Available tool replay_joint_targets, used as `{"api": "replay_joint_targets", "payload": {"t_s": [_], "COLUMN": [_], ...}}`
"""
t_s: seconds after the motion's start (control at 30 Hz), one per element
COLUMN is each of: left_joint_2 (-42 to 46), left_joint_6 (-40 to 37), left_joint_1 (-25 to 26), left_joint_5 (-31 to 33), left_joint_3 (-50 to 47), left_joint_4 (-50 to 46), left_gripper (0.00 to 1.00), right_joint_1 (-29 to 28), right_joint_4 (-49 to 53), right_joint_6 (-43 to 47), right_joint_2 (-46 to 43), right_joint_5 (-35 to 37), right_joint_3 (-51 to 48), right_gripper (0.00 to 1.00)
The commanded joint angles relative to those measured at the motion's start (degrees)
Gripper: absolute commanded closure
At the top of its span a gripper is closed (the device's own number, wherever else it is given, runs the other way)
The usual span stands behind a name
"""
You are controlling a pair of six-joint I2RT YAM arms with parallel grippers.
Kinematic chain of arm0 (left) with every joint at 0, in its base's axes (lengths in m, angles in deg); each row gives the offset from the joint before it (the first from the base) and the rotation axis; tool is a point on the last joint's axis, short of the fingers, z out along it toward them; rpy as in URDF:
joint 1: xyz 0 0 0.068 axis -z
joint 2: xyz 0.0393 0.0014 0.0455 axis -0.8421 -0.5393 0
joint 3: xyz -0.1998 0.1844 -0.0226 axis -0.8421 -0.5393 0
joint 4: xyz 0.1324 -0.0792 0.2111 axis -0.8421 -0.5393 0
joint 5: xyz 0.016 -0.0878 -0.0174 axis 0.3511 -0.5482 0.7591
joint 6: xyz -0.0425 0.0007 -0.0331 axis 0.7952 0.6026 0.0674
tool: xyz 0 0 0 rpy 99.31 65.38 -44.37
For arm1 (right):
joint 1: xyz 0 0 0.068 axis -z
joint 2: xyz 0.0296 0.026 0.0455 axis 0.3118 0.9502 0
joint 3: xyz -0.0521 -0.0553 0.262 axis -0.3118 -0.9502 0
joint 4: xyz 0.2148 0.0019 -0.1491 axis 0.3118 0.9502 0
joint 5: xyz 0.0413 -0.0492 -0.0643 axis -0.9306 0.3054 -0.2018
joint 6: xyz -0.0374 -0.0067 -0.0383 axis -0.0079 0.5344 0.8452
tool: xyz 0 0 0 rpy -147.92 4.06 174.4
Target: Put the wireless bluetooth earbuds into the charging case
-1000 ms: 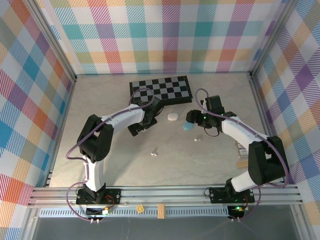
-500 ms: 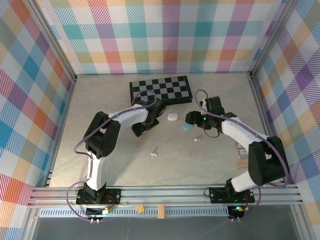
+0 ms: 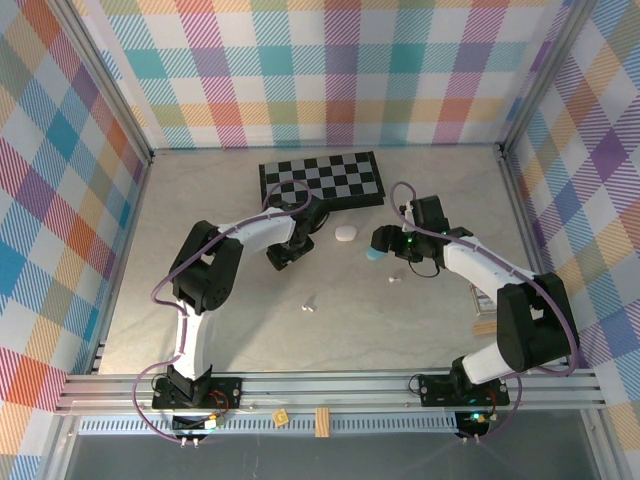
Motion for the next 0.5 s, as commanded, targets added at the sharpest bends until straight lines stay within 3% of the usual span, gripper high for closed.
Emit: {"api": "replay_joint_targets", "payload": {"t_s": [0.0,0.23,0.47], "left_joint_2": [-0.8,3.0,9.1], "left_joint_6": [0.1,-4.2,-26.7], "left_joint_1": [-0.5,0.4,2.3], "left_joint_5": [-1.2,2.0,0.2], "left_joint_3": [-0.3,-0.8,-1.9], "left_joint_4": [0.0,-0.1,6.1], "left_gripper": [0.44,0.54,0.54], "right_joint_1": [0.4,0.4,0.7], "right_joint_4": [-0.7,-0.7,0.1], "right_joint_6": [0.2,0.4,1.7], "right_joint_2": [-1.3,-2.3,-3.2], "right_joint_5": [-1.0,-1.2,-3.4], "right_joint_3": [-0.6,-0.1,0.9], "right_gripper": [0.32,0.31,0.31]}}
